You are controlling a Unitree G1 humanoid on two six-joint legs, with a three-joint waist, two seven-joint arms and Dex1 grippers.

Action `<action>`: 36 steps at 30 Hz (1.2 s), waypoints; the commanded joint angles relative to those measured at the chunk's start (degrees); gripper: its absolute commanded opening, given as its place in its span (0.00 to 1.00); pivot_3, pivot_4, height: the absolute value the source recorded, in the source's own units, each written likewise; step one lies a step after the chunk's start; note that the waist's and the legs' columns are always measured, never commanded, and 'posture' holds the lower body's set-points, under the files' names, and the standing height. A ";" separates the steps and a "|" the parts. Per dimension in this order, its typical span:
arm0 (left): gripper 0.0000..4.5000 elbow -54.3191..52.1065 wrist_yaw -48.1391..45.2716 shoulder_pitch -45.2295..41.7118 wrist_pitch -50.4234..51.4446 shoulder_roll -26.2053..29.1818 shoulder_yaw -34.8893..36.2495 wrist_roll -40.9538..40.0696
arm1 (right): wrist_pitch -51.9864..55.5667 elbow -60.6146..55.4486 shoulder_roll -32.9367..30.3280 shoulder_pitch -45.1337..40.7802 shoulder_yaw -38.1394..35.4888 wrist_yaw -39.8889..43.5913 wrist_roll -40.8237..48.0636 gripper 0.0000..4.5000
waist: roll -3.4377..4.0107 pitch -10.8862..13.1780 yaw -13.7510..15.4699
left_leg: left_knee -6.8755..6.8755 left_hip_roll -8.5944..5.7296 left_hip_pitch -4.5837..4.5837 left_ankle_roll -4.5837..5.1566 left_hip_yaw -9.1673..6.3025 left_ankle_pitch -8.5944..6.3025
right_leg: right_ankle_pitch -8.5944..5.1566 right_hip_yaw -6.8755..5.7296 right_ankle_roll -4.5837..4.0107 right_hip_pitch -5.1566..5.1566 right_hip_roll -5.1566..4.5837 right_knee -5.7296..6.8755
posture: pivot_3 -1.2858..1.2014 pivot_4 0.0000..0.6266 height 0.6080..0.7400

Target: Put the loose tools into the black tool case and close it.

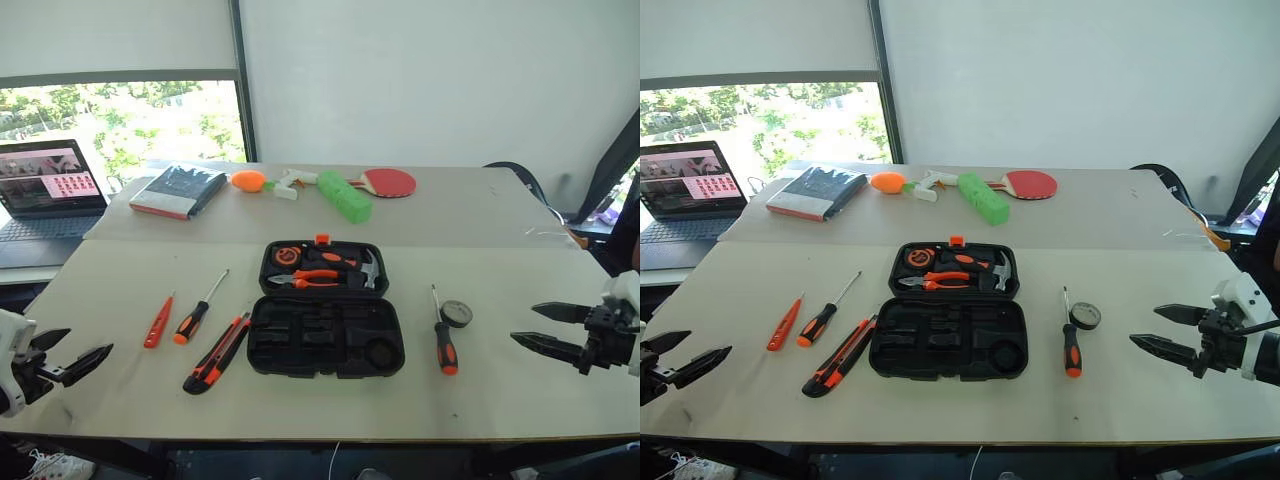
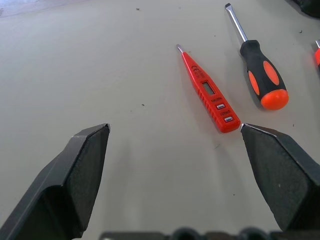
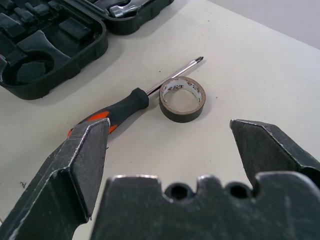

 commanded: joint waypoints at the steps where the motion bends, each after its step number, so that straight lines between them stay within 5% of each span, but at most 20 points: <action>1: 1.00 -1.17 -0.46 -0.29 0.69 1.37 -1.40 0.41 | -0.94 -2.15 -0.79 0.34 -1.91 -0.55 0.14 1.00 | 0.00 0.00 0.02 | 0.00 0.00 0.00 0.00 0.00 0.00 | 0.00 0.00 0.00 0.00 0.00 0.00 | 0.52 0.24 0.97; 14: 1.00 -5.07 -0.85 -6.22 13.62 5.77 -6.82 -3.59 | 3.93 -12.00 -2.59 2.45 -1.98 -0.46 2.17 1.00 | 0.01 0.00 0.13 | 0.00 -0.01 0.02 0.00 -0.03 0.00 | 0.00 -0.02 0.02 0.04 -0.01 0.02 | 0.52 0.24 0.97; 24: 1.00 -5.97 2.77 -26.23 33.77 13.69 -26.75 -3.41 | 16.23 -36.29 -4.62 -1.23 0.64 -2.31 15.67 1.00 | 0.02 0.02 0.17 | 0.01 -0.04 0.00 -0.04 -0.20 0.02 | -0.02 -0.07 0.04 0.08 0.05 0.06 | 0.52 0.24 0.97; 31: 1.00 1.33 4.31 -41.18 39.67 11.48 -42.88 1.57 | 20.50 -44.95 -2.65 -6.78 5.96 -7.14 23.31 1.00 | -0.04 0.04 0.21 | 0.02 -0.10 -0.11 -0.04 -0.31 0.02 | -0.04 -0.07 0.06 0.05 0.09 0.06 | 0.52 0.24 0.97; 36: 1.00 7.38 4.18 -46.33 39.11 8.86 -47.72 4.52 | 21.42 -47.59 -2.06 -7.06 6.81 -9.11 26.27 1.00 | -0.06 0.05 0.53 | 0.06 -0.14 -0.23 -0.01 -0.40 0.01 | -0.08 -0.10 0.11 0.03 0.07 0.07 | 0.52 0.24 0.97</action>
